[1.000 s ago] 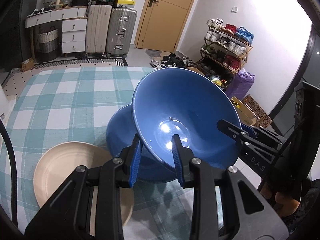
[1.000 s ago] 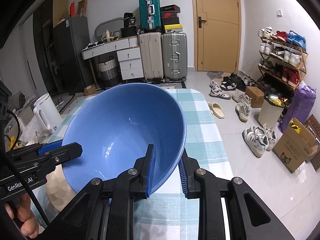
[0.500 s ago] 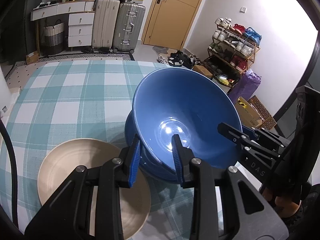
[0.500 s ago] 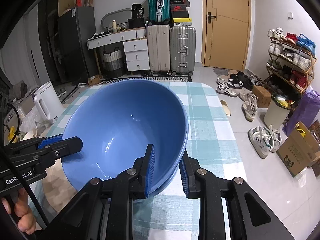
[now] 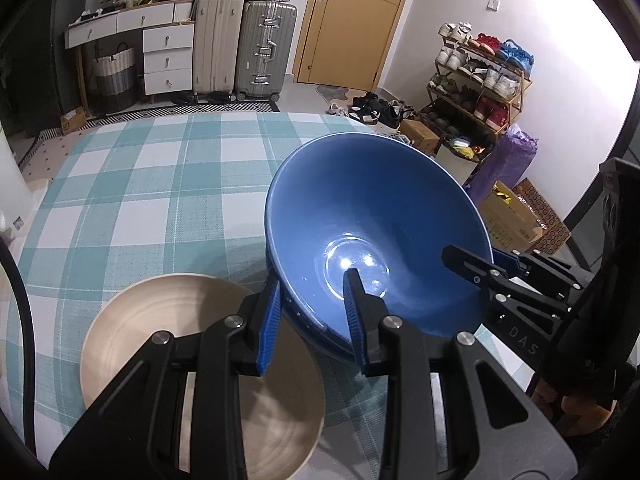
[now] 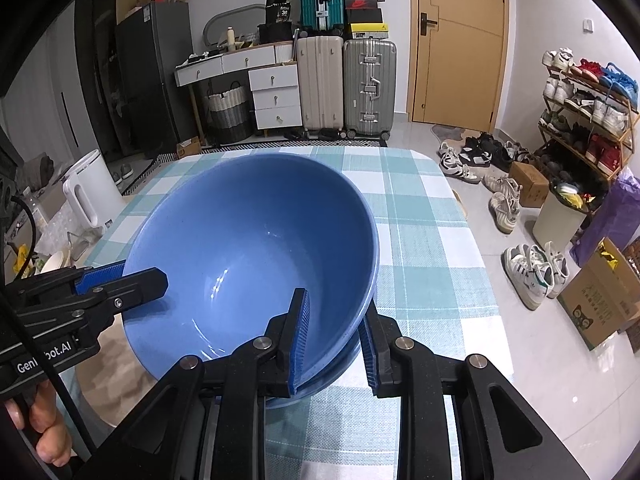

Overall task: Organize plates and bowls
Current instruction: 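Lower the held bowl into the nested light-blue bowls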

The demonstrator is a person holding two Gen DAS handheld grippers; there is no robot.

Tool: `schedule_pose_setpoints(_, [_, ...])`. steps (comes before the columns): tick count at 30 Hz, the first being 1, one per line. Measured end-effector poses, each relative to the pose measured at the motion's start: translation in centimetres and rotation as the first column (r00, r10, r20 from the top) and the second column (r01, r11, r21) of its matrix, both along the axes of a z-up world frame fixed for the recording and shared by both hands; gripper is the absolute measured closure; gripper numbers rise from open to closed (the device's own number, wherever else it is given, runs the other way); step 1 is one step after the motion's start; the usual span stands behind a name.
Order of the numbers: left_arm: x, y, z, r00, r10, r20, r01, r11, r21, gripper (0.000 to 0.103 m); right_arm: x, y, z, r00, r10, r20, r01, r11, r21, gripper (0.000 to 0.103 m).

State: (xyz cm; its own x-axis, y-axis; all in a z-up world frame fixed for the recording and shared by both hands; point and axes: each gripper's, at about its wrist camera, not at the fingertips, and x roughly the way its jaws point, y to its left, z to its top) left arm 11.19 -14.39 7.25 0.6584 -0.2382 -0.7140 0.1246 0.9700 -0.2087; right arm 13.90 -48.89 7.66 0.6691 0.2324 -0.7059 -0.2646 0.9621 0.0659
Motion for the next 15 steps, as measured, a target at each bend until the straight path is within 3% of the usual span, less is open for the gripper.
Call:
schedule_pose_setpoints(6, [0.2, -0.6, -0.5, 1.0, 0.004, 0.006, -0.005, 0.998, 0.06, 0.076, 0.1, 0.2, -0.5, 1.0, 0.002, -0.005, -0.002, 1.0, 0.001, 0.079])
schedule_pose_setpoints(15, [0.7, -0.7, -1.1, 1.0, 0.005, -0.008, -0.005, 0.997, 0.079, 0.076, 0.3, 0.5, -1.1, 1.0, 0.004, -0.008, -0.004, 1.0, -0.009, 0.078])
